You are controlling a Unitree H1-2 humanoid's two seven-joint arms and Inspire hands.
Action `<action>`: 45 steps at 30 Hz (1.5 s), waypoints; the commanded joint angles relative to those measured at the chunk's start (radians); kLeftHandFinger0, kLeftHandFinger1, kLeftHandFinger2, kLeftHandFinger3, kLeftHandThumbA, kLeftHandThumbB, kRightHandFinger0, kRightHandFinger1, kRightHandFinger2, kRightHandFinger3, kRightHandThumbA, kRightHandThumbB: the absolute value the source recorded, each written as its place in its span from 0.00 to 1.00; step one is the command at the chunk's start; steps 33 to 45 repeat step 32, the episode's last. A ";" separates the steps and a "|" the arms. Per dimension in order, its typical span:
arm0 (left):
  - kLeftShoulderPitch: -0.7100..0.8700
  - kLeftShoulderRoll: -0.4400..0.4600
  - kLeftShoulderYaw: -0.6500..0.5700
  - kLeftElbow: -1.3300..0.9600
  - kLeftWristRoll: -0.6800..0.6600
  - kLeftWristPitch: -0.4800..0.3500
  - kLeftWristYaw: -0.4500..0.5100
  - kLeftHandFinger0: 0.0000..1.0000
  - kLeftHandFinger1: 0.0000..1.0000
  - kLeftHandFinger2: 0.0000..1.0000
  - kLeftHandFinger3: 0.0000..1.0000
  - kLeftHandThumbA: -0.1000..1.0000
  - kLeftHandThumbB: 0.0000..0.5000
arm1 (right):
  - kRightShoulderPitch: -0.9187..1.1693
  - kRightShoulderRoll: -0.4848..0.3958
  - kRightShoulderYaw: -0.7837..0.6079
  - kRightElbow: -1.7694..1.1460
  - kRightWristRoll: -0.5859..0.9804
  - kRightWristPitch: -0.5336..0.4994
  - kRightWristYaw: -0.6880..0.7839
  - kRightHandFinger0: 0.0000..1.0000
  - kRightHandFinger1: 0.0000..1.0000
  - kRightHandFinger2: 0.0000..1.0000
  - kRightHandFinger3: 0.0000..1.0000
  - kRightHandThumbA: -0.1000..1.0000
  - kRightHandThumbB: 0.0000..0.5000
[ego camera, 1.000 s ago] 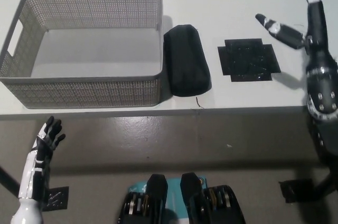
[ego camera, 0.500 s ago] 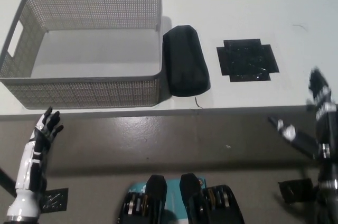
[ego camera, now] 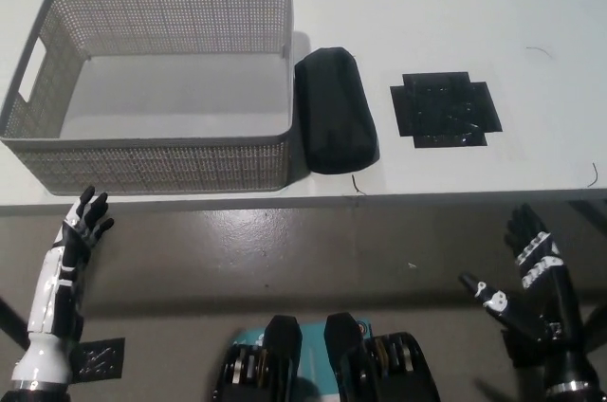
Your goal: Use the right hand to push the pencil case on the right hand side to the container on the left side
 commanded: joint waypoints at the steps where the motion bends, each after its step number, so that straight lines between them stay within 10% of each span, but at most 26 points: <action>1: -0.014 0.013 0.004 -0.007 0.003 -0.040 -0.002 1.00 1.00 1.00 1.00 1.00 0.05 | -0.030 0.003 -0.027 0.003 0.047 -0.071 0.080 1.00 1.00 1.00 1.00 1.00 0.45; 45: 0.019 0.006 -0.008 -0.046 0.029 -0.040 -0.004 1.00 1.00 1.00 1.00 1.00 0.03 | -0.018 0.023 -0.091 -0.008 0.070 -0.071 0.143 1.00 1.00 1.00 1.00 1.00 0.41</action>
